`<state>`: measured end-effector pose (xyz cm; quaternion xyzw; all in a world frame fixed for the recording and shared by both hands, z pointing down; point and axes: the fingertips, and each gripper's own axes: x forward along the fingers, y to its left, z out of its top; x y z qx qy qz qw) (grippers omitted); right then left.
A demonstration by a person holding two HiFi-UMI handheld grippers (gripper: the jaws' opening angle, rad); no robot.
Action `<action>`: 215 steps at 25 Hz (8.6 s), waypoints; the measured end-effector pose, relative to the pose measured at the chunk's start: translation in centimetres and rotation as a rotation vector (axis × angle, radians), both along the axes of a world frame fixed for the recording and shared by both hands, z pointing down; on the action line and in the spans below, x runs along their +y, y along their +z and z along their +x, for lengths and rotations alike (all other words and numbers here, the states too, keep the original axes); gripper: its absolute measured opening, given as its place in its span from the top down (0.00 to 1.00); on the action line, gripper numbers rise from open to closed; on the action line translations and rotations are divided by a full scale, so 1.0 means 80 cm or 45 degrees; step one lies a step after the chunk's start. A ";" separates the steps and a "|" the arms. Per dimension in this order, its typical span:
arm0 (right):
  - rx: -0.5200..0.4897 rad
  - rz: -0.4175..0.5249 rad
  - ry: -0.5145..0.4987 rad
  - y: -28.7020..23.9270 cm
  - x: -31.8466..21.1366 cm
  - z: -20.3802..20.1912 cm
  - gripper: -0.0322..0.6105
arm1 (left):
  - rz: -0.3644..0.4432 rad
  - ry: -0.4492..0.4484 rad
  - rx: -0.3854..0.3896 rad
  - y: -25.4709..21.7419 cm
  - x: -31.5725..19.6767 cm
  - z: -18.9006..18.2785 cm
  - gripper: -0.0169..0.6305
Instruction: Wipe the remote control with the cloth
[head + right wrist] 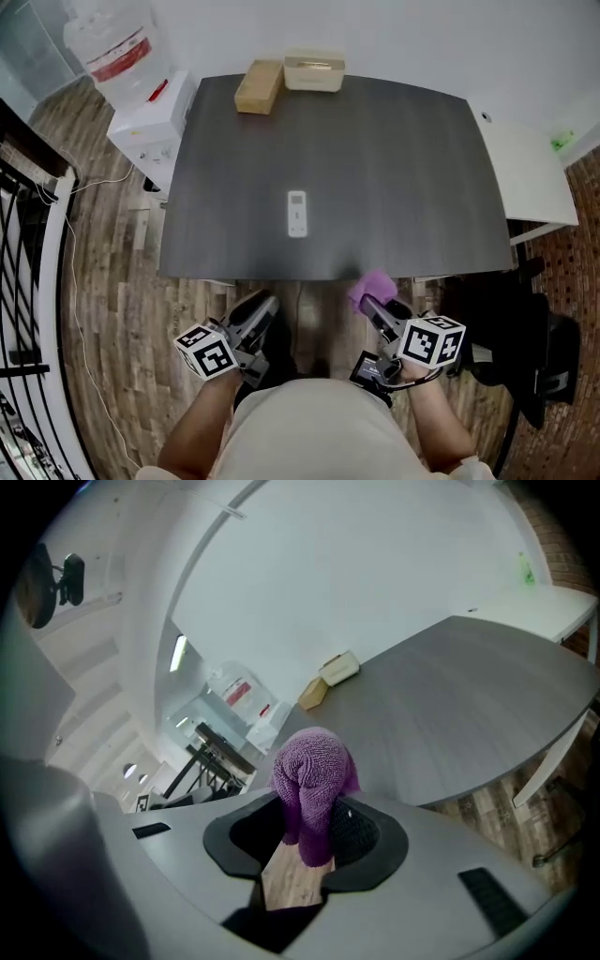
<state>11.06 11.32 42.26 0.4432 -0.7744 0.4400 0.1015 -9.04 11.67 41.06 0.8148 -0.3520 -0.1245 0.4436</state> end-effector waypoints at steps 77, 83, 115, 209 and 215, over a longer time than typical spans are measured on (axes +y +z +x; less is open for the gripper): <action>1.014 -0.136 -0.755 0.159 -0.314 -0.103 0.76 | -0.452 0.309 -0.458 0.208 -0.238 0.052 0.78; 0.949 -0.066 -0.917 0.145 -0.285 -0.137 0.76 | -0.320 0.389 -0.583 0.185 -0.311 0.024 0.78; 1.049 -0.093 -1.500 0.174 -0.162 -0.182 0.76 | -0.384 0.604 -0.783 0.223 -0.355 0.054 0.81; 0.417 -0.262 -0.844 0.163 -0.088 -0.107 0.76 | 1.836 2.679 -1.851 0.240 -0.207 0.067 0.48; 0.454 -0.292 -0.678 0.175 -0.108 -0.082 0.76 | 1.044 2.270 -2.010 0.240 -0.227 0.059 0.48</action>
